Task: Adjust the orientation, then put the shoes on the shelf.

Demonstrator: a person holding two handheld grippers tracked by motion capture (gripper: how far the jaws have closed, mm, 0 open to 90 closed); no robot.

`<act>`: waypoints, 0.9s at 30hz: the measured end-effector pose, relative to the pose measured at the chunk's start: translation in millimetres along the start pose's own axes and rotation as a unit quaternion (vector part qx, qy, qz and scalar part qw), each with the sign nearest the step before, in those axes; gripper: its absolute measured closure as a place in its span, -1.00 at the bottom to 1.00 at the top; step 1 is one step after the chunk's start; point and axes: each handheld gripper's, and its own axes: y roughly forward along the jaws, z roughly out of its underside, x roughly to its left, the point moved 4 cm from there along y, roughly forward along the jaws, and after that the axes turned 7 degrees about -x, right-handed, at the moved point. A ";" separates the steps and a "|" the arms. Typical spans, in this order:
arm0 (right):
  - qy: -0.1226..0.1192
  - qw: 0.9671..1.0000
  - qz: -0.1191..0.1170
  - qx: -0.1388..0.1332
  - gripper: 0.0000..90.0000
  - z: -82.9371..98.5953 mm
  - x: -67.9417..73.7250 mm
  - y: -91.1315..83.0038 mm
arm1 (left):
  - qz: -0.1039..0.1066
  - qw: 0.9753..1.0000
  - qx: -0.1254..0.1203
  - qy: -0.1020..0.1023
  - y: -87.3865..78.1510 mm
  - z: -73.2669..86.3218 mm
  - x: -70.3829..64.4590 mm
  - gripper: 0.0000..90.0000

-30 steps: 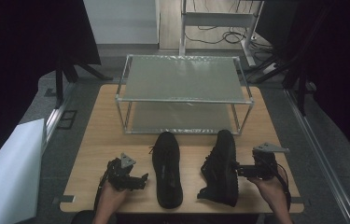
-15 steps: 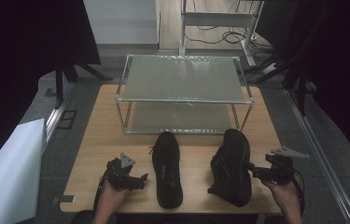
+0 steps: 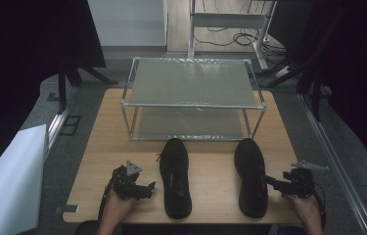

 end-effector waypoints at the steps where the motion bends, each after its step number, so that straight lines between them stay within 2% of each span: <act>1: 0.000 1.000 0.000 0.000 -0.58 0.0 0.0 0.0 | 0.000 1.000 0.000 0.000 0.0 0.0 0.0 -1.00; 2: 0.006 1.000 -0.006 -0.006 -0.61 -0.5 -0.1 -1.4 | 0.004 1.000 0.000 -0.007 -0.1 -0.8 -0.9 -1.00; 7: 0.016 0.999 -0.017 -0.024 -0.69 -2.8 0.6 -6.7 | 0.007 1.000 -0.008 -0.013 -3.6 -4.7 -5.0 -0.99; 11: 0.015 0.999 -0.026 -0.032 -0.71 -4.9 4.0 -10.7 | 0.012 1.000 -0.020 -0.018 -7.3 -9.6 -8.8 -0.97; 17: 0.023 0.997 -0.047 -0.056 -0.72 -10.9 14.0 -18.2 | 0.012 0.999 -0.038 -0.030 -13.4 -18.0 -13.5 -0.97; 20: 0.023 0.996 -0.059 -0.065 -0.72 -12.9 20.1 -20.8 | 0.012 0.998 -0.057 -0.033 -19.7 -27.4 -19.2 -0.97; 23: 0.023 0.995 -0.069 -0.070 -0.72 -14.0 25.7 -20.3 | 0.027 0.996 -0.078 -0.039 -25.2 -39.1 -28.4 -0.97; 27: 0.017 0.995 -0.075 -0.064 -0.72 -13.6 32.8 -15.4 | 0.042 0.995 -0.081 -0.038 -23.8 -48.6 -39.9 -0.97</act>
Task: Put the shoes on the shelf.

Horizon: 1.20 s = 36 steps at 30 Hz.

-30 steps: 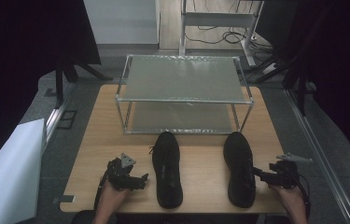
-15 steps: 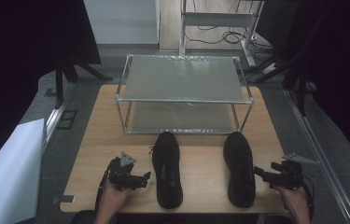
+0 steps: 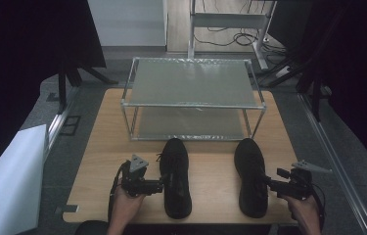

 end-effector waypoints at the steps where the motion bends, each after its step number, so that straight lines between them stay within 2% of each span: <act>1: 0.000 1.000 -0.003 0.004 -0.72 0.6 1.7 1.7 | 0.003 1.000 0.002 0.000 1.2 -0.9 -1.8 -0.98; 6: -0.005 1.000 0.000 0.012 -0.73 2.0 5.9 9.5 | 0.023 1.000 0.006 -0.002 9.0 -5.2 -12.4 -0.97; 7: -0.008 1.000 0.000 0.012 -0.73 2.2 6.2 10.9 | 0.027 1.000 0.013 0.004 13.3 -5.9 -17.1 -0.97; 9: -0.009 1.000 -0.004 0.016 -0.72 2.4 7.8 12.7 | 0.025 0.999 0.028 0.015 20.6 -4.6 -22.3 -0.97; 11: -0.013 1.000 -0.002 0.017 -0.71 2.9 9.1 14.7 | 0.025 0.999 0.034 0.017 24.8 -3.3 -24.0 -0.97; 12: -0.016 0.999 -0.006 0.030 -0.71 5.2 12.0 19.7 | 0.028 0.999 0.037 0.015 28.1 -2.2 -24.7 -0.97; 14: -0.015 0.999 -0.001 0.034 -0.72 6.6 11.8 24.1 | 0.026 0.998 0.048 0.012 37.6 1.8 -25.4 -0.98; 16: -0.016 0.999 0.006 0.040 -0.80 7.6 9.5 28.7 | 0.024 0.998 0.051 0.011 40.0 2.9 -25.4 -0.99; 17: -0.019 0.999 0.011 0.046 -0.82 8.8 8.0 32.0 | 0.016 0.998 0.058 0.014 46.2 5.8 -24.7 -1.00; 20: -0.020 0.998 0.017 0.049 -0.82 11.1 7.4 36.8 | 0.012 0.998 0.058 0.015 49.4 6.7 -24.0 -1.00; 21: -0.023 0.998 0.021 0.049 -0.80 11.8 7.3 38.4 | 0.008 0.998 0.059 0.020 51.9 7.1 -24.0 -1.00; 22: -0.033 0.998 0.030 0.047 -0.67 13.4 8.3 41.8 | 0.002 0.998 0.063 0.027 54.7 7.2 -23.9 -1.00; 24: -0.046 0.997 0.049 0.049 -0.56 13.8 9.2 43.8 | -0.003 0.997 0.063 0.032 56.7 6.8 -22.9 -1.00; 25: -0.046 0.997 0.049 0.049 -0.56 13.8 9.2 43.8 | -0.003 0.997 0.063 0.032 56.7 6.8 -22.9 -1.00; 27: -0.068 0.994 0.071 0.050 -0.39 13.6 9.5 44.6 | -0.007 0.997 0.065 0.036 59.0 6.4 -20.5 -0.99; 28: -0.076 0.993 0.081 0.045 -0.26 13.4 8.0 44.6 | 0.002 0.998 0.062 0.032 59.6 5.9 -20.6 -0.79; 30: -0.079 0.992 0.086 0.042 -0.16 12.5 6.0 44.0 | -0.019 0.997 0.056 0.050 57.9 3.9 -21.0 -0.63; 32: -0.084 0.991 0.095 0.036 -0.04 11.7 4.6 43.3 | -0.033 0.997 0.043 0.063 53.8 0.8 -17.5 -0.21; 33: -0.085 0.991 0.098 0.035 0.03 11.5 4.2 42.9 | -0.031 0.997 0.042 0.063 52.9 0.0 -14.3 -0.03; 34: -0.087 0.990 0.105 0.032 0.09 11.4 4.2 42.5 | -0.024 0.997 0.042 0.055 52.6 -0.4 -11.0 0.03; 36: -0.095 0.988 0.116 0.030 0.23 10.9 4.5 41.4 | -0.023 0.998 0.040 0.050 51.2 -1.0 -6.2 0.17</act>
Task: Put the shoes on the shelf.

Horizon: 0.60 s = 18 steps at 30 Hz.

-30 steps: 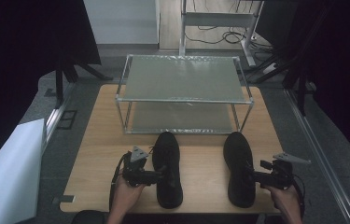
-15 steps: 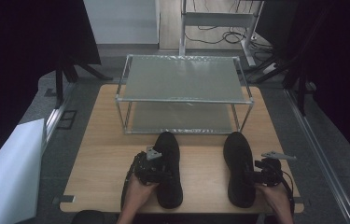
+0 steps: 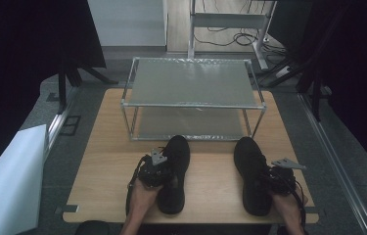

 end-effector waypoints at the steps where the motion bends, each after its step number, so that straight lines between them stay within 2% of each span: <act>1: -0.007 1.000 0.007 -0.001 0.30 -0.3 -0.1 -0.6 | -0.001 1.000 0.000 0.000 -0.7 0.0 1.8 0.25; 6: -0.005 1.000 0.014 -0.006 0.46 -1.0 -2.4 -2.9 | 0.000 1.000 -0.007 -0.014 -3.0 0.2 8.4 0.52; 7: 0.001 1.000 0.013 -0.008 0.49 -1.1 -3.2 -3.5 | 0.007 1.000 -0.011 -0.026 -3.4 0.9 12.6 0.52; 8: 0.032 0.999 -0.001 -0.018 0.55 -1.3 -7.8 -6.2 | 0.013 0.999 -0.014 -0.034 -3.6 1.0 14.2 0.57; 11: 0.065 0.997 -0.015 -0.027 0.60 -0.3 -14.9 -8.7 | 0.020 0.999 -0.020 -0.046 -5.9 1.9 20.6 0.62; 13: 0.093 0.995 -0.028 -0.032 0.62 0.6 -19.6 -10.4 | 0.024 0.998 -0.023 -0.055 -7.2 2.6 23.8 0.66; 15: 0.111 0.992 -0.037 -0.036 0.62 1.2 -22.9 -11.2 | 0.031 0.997 -0.026 -0.065 -8.9 3.3 27.8 0.70; 18: 0.127 0.990 -0.048 -0.043 0.64 1.4 -25.2 -11.2 | 0.046 0.994 -0.034 -0.093 -10.4 5.0 35.1 0.73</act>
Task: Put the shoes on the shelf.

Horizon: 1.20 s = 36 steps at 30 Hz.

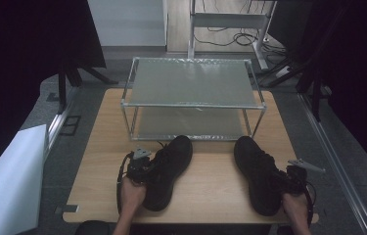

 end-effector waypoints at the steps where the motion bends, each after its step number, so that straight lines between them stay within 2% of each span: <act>1: 0.005 1.000 -0.007 0.001 0.64 0.0 -0.4 0.0 | 0.005 1.000 -0.001 -0.008 -0.6 0.2 1.8 0.73; 2: 0.005 1.000 -0.007 0.001 0.64 0.0 -0.4 0.0 | 0.005 1.000 -0.001 -0.008 -0.6 0.2 1.8 0.73; 3: 0.016 1.000 -0.021 0.000 0.65 0.1 0.5 1.3 | 0.010 1.000 -0.002 -0.014 -1.2 0.1 4.2 0.74; 7: 0.036 0.998 -0.043 0.000 0.65 -0.3 2.7 3.0 | 0.014 1.000 -0.002 -0.016 -1.5 -0.1 4.7 0.74; 9: 0.049 0.997 -0.052 -0.003 0.65 -0.9 3.5 3.2 | 0.018 1.000 -0.006 -0.025 -1.3 0.2 5.2 0.75; 11: 0.066 0.996 -0.063 -0.007 0.65 -1.6 4.2 3.4 | 0.031 0.999 -0.011 -0.041 -1.6 0.2 6.6 0.75; 13: 0.083 0.994 -0.075 -0.012 0.65 -2.6 4.4 3.7 | 0.050 0.996 -0.025 -0.065 -2.7 -0.5 7.4 0.75; 14: 0.083 0.994 -0.075 -0.012 0.65 -2.6 4.4 3.7 | 0.050 0.996 -0.025 -0.065 -2.7 -0.5 7.4 0.75; 15: 0.106 0.990 -0.090 -0.015 0.65 -3.7 5.8 4.5 | 0.063 0.994 -0.034 -0.081 -4.2 -1.9 6.9 0.75; 17: 0.119 0.988 -0.099 -0.017 0.65 -4.9 7.6 5.9 | 0.071 0.992 -0.048 -0.095 -5.9 -4.6 5.1 0.75; 18: 0.119 0.988 -0.099 -0.017 0.65 -4.9 7.6 5.9 | 0.071 0.992 -0.048 -0.095 -5.9 -4.6 5.1 0.75; 21: 0.133 0.984 -0.117 -0.022 0.65 -9.0 16.4 10.0 | 0.073 0.989 -0.068 -0.106 -8.0 -9.4 0.1 0.75; 23: 0.139 0.982 -0.126 -0.025 0.65 -11.4 21.8 11.6 | 0.077 0.988 -0.074 -0.109 -8.0 -11.1 -3.1 0.74; 24: 0.139 0.982 -0.126 -0.025 0.65 -11.4 21.8 11.6 | 0.077 0.988 -0.074 -0.109 -8.0 -11.1 -3.1 0.74; 25: 0.151 0.978 -0.141 -0.030 0.65 -14.6 29.0 14.2 | 0.081 0.987 -0.075 -0.113 -7.2 -12.2 -6.3 0.74; 26: 0.151 0.978 -0.141 -0.030 0.65 -14.6 29.0 14.2 | 0.081 0.987 -0.075 -0.113 -7.2 -12.2 -6.3 0.74; 27: 0.161 0.974 -0.154 -0.033 0.65 -17.6 35.7 16.8 | 0.085 0.986 -0.079 -0.117 -6.7 -12.8 -9.0 0.74; 28: 0.164 0.973 -0.157 -0.036 0.65 -18.9 38.7 18.1 | 0.087 0.986 -0.082 -0.121 -6.4 -13.2 -10.0 0.74; 29: 0.164 0.973 -0.160 -0.035 0.65 -20.4 42.3 19.5 | 0.088 0.985 -0.084 -0.124 -6.3 -13.5 -10.5 0.74; 31: 0.164 0.972 -0.165 -0.037 0.64 -23.2 50.0 23.1 | 0.092 0.982 -0.092 -0.138 -6.3 -14.2 -10.9 0.74; 33: 0.166 0.971 -0.169 -0.037 0.64 -25.3 57.2 27.0 | 0.096 0.978 -0.102 -0.155 -6.9 -14.9 -9.8 0.75; 34: 0.166 0.971 -0.169 -0.037 0.64 -25.3 57.2 27.0 | 0.096 0.978 -0.102 -0.155 -6.9 -14.9 -9.8 0.74; 35: 0.170 0.970 -0.172 -0.039 0.64 -27.4 64.9 31.5 | 0.098 0.975 -0.112 -0.167 -8.2 -15.5 -9.0 0.75; 36: 0.170 0.970 -0.172 -0.039 0.64 -27.4 64.9 31.5 | 0.098 0.975 -0.112 -0.167 -8.2 -15.5 -9.0 0.74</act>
